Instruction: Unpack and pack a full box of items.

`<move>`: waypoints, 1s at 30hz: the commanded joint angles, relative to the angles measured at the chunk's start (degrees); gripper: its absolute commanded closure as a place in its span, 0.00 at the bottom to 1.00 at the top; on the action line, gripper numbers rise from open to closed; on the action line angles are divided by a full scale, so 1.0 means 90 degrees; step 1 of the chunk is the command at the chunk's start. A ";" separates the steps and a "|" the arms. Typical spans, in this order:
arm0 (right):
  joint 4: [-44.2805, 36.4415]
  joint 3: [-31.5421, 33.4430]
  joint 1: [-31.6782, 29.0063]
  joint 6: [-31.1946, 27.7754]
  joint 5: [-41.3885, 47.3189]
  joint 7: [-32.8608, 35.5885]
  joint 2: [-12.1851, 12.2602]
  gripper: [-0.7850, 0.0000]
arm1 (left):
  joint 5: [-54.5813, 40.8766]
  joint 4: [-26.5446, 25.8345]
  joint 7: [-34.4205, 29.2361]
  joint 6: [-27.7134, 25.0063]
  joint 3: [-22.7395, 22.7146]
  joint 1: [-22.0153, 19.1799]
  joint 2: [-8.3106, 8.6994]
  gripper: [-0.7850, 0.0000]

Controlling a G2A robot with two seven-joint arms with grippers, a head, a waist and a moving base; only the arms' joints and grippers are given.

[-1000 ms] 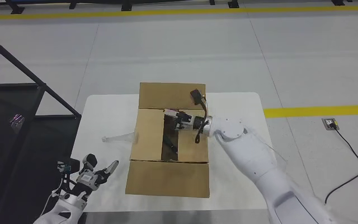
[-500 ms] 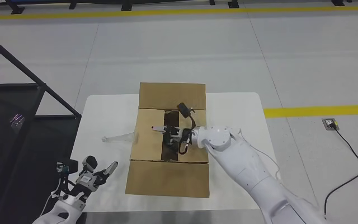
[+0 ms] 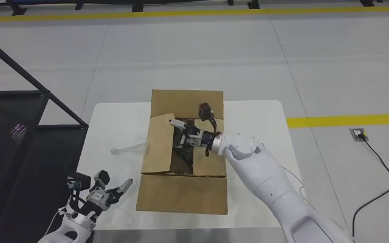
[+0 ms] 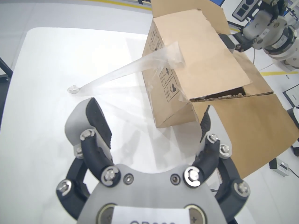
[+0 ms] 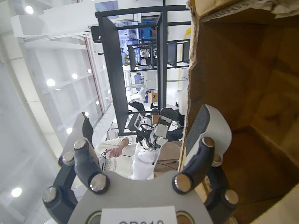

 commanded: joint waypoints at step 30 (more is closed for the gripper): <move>-0.1265 -0.0248 -0.0186 -0.0275 -0.0609 -0.0110 -0.0332 0.00 | -0.0139 0.0201 -0.0682 0.0592 0.0598 -0.1250 -0.0027 0.00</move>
